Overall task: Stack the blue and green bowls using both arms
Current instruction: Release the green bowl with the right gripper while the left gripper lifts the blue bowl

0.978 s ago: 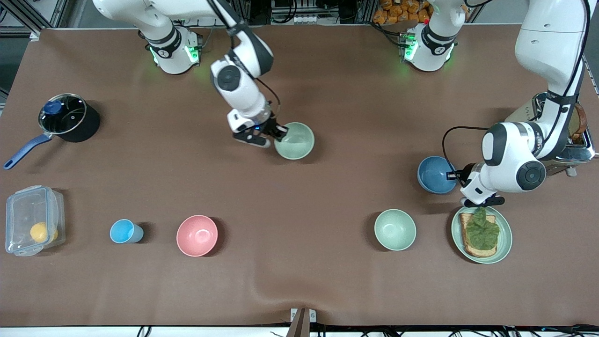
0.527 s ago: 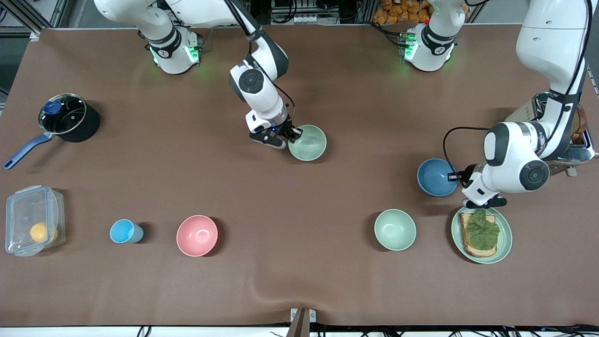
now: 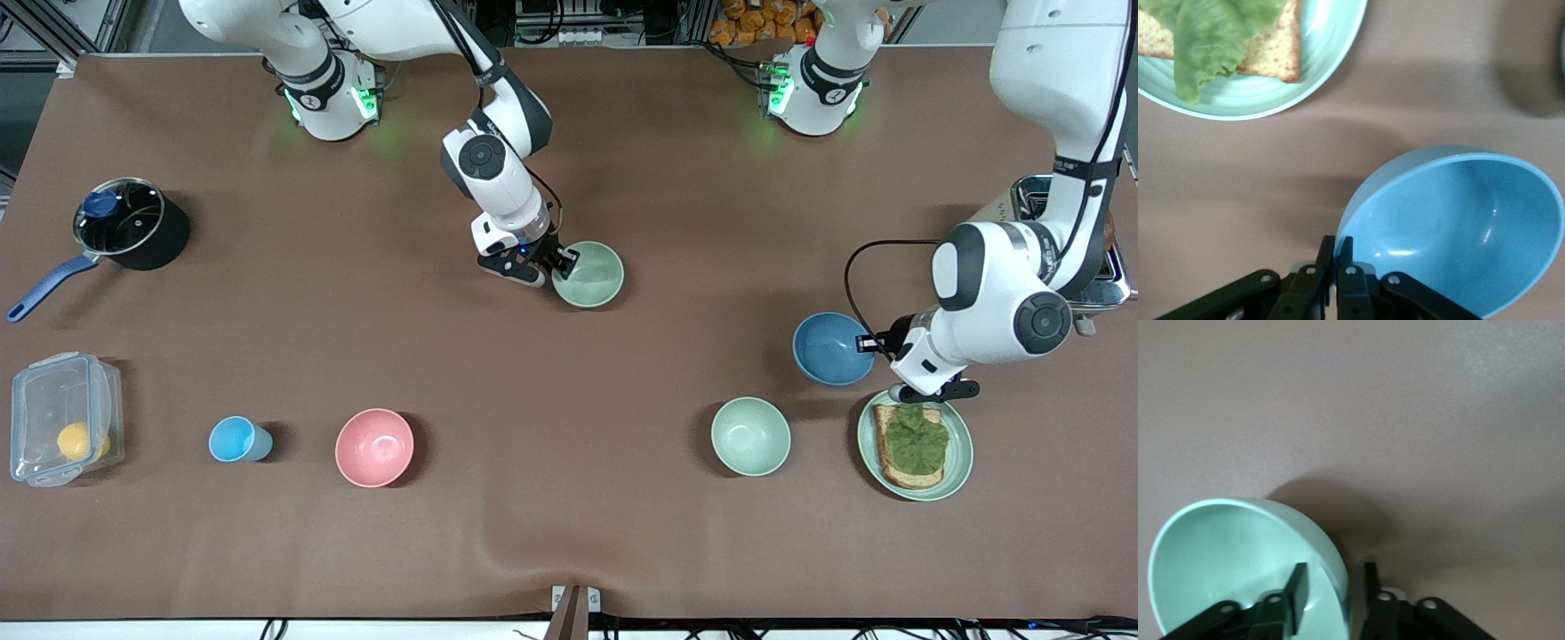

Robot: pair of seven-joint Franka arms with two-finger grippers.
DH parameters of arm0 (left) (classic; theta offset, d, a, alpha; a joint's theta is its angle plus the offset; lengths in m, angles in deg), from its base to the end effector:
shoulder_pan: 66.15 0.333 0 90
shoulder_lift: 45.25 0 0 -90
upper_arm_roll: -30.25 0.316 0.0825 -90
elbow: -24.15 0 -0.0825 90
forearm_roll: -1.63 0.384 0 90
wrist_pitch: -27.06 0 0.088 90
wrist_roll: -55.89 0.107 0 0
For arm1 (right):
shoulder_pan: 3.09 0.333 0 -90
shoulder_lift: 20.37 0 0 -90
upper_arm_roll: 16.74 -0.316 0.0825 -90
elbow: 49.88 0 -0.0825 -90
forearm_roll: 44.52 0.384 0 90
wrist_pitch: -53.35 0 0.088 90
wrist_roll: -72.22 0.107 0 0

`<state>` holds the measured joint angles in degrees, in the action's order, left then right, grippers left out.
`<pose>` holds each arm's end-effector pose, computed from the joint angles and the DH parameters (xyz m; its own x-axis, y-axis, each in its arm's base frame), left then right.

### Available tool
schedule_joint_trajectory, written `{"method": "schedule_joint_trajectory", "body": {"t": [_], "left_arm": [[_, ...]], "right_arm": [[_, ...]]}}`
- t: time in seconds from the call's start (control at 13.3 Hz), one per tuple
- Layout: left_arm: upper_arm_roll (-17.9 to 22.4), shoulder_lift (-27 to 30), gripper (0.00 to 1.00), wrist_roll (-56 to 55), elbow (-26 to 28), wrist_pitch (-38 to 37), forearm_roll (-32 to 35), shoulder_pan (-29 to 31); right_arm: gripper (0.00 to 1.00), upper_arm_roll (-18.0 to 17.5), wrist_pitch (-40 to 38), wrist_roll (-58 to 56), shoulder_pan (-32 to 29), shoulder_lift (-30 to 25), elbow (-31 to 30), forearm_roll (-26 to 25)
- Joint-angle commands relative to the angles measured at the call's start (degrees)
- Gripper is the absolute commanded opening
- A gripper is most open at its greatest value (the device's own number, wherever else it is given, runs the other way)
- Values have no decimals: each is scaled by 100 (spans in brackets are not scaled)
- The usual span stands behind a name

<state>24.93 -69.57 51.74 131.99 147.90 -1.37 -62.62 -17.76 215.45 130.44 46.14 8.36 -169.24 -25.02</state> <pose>0.6105 -0.0190 0.2694 0.9771 0.0689 -0.2012 0.0830 -0.9946 0.0626 0.4007 0.4549 0.2039 0.9006 -0.4322 -0.0460 -0.4272 -0.8609 -0.2762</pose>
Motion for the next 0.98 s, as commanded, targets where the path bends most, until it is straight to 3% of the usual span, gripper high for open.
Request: {"method": "schedule_joint_trajectory", "body": {"t": [0.0, 0.38, 0.68, 0.9], "left_arm": [[-179, 296, 0, 29, 9, -157, -183, 43], [-513, 411, 0, -612, -816, -1271, -280, 34], [-821, 402, 0, -1122, -1466, -1869, -280, 16], [-1084, 463, 0, -1324, -1512, -2020, -289, 34]], "right_arm": [[100, 22, -231, 224, -9, -60, 219, 124], [100, 57, -1838, 496, -623, -218, 834, 133], [100, 40, -2095, 1137, -1071, -140, 958, 220], [100, 40, -2025, 1139, -1099, 211, 1089, 1395]]}}
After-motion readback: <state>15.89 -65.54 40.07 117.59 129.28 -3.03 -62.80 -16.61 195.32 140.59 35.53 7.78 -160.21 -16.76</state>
